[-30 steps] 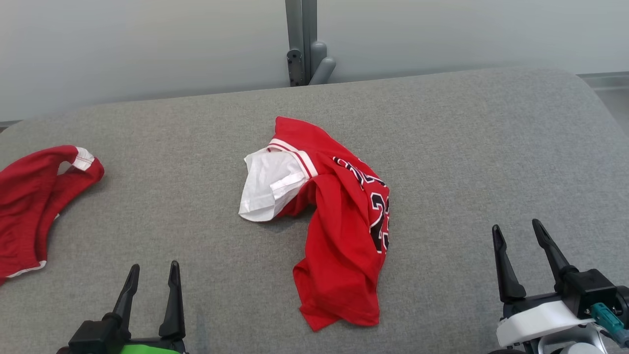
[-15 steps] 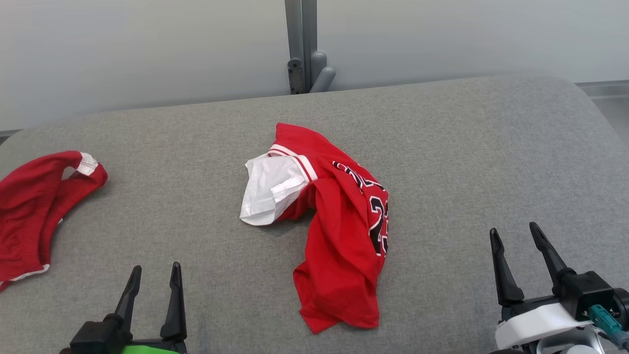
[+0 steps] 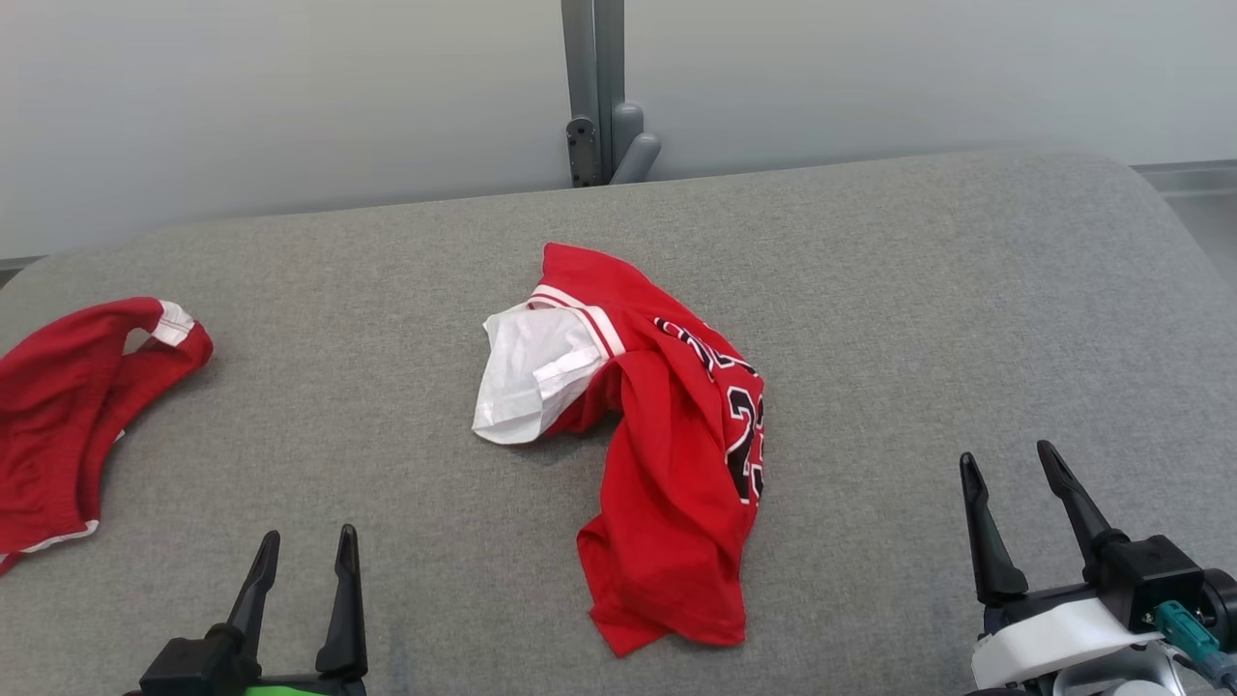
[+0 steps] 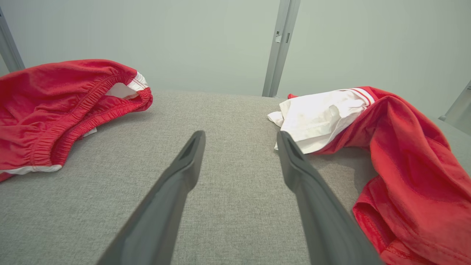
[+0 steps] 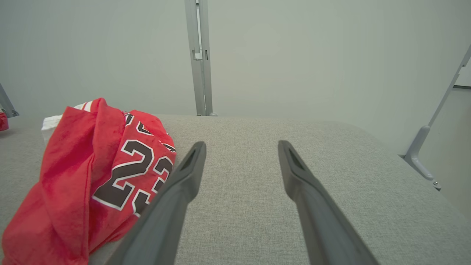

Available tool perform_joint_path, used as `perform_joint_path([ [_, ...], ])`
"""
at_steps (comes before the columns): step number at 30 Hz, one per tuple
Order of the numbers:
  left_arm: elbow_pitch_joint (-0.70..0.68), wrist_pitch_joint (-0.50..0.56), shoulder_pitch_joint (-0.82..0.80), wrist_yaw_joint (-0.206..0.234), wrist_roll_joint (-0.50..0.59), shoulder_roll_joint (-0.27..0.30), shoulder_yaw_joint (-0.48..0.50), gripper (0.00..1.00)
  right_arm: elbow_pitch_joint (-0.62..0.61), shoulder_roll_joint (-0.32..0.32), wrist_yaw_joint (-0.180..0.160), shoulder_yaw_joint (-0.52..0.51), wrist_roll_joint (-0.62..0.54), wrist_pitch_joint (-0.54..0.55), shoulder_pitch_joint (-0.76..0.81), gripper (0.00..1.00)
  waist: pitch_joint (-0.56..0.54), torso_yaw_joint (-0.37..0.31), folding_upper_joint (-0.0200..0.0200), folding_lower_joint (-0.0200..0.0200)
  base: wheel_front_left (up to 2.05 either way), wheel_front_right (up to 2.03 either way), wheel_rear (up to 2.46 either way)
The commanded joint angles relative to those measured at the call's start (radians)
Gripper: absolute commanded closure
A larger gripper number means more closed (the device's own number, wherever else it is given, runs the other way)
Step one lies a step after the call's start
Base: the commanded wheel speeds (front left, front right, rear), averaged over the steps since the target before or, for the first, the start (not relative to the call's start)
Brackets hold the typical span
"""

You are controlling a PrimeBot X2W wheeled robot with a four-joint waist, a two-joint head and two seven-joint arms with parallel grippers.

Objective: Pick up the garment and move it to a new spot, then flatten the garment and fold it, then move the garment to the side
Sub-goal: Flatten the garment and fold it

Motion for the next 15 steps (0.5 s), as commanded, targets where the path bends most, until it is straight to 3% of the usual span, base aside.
perform_joint_path([
  [1, 0.004, -0.003, 0.004, -0.003, -0.005, 0.007, -0.002, 0.0, 0.002, -0.003, -0.001, 0.0, 0.01, -0.003, 0.007, 0.0, 0.0, -0.001, 0.0, 0.0, 0.0, 0.0, 0.0],
  [9, 0.01, -0.003, -0.024, -0.003, -0.009, 0.014, -0.02, 0.0, -0.004, -0.002, -0.001, 0.002, 0.012, -0.003, 0.004, 0.0, 0.013, -0.009, 0.0, 0.0, 0.0, 0.0, 0.0],
  [15, 0.049, -0.003, -0.081, -0.003, -0.06, 0.013, -0.121, 0.0, -0.01, -0.003, -0.001, 0.002, 0.011, -0.003, -0.019, 0.0, 0.041, -0.028, 0.0, 0.0, 0.0, 0.0, 0.0],
])
